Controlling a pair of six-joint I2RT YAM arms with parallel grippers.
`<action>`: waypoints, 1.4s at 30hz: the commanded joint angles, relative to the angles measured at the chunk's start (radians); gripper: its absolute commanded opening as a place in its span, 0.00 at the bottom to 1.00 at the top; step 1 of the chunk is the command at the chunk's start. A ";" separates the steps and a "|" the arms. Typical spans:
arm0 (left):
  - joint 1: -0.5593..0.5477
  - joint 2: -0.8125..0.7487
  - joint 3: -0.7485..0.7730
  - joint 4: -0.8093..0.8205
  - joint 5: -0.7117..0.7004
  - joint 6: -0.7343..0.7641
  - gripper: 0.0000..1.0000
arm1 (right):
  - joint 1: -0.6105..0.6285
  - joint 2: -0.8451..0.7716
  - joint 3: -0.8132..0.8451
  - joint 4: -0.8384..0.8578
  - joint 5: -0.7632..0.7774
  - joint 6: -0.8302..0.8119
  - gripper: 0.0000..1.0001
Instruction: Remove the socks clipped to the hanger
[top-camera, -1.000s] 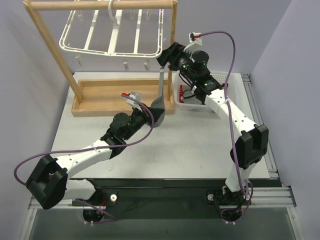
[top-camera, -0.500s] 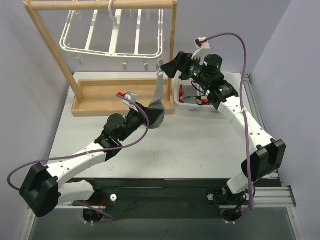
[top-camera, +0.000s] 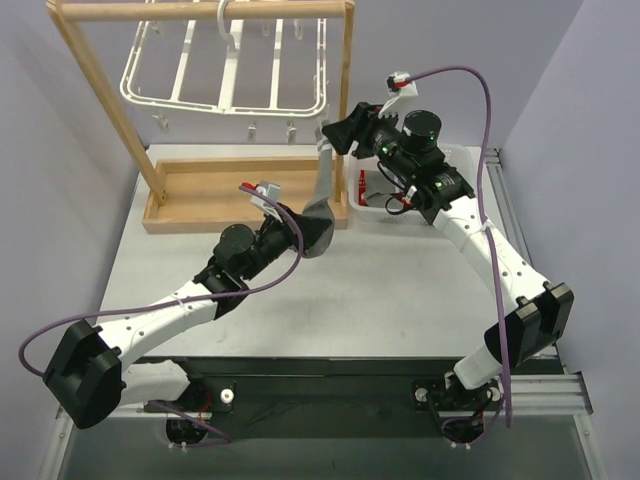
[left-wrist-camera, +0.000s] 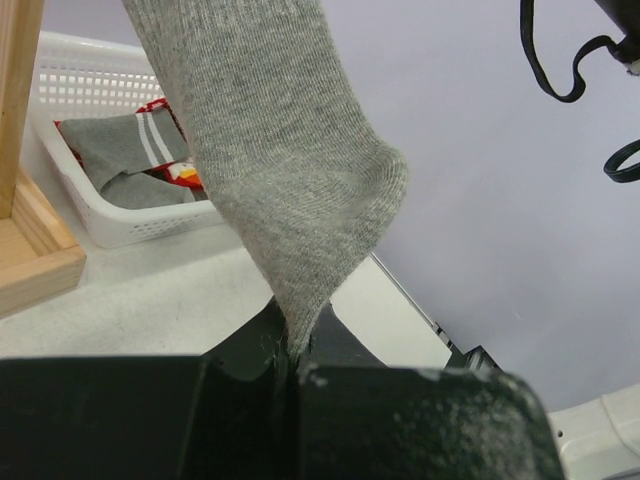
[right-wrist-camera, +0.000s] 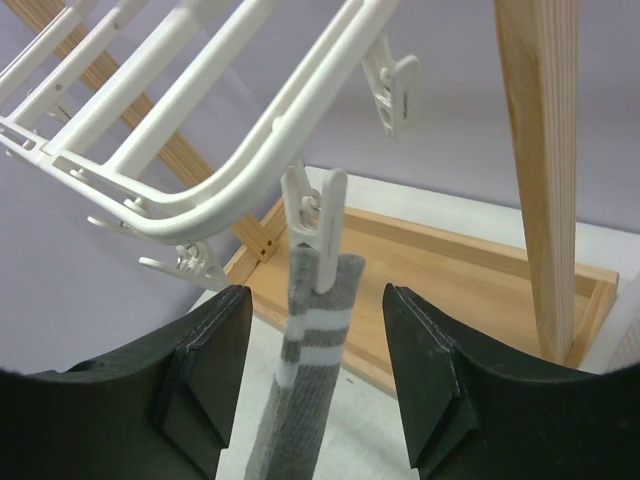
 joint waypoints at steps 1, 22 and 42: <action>-0.012 0.008 0.064 0.021 -0.007 0.017 0.00 | 0.040 0.017 0.065 0.108 0.077 -0.073 0.58; -0.038 0.000 0.067 0.005 -0.026 0.032 0.00 | 0.176 0.101 0.061 0.263 0.478 -0.345 0.45; -0.043 -0.005 0.050 0.011 -0.037 0.026 0.00 | 0.210 0.138 0.087 0.353 0.559 -0.386 0.48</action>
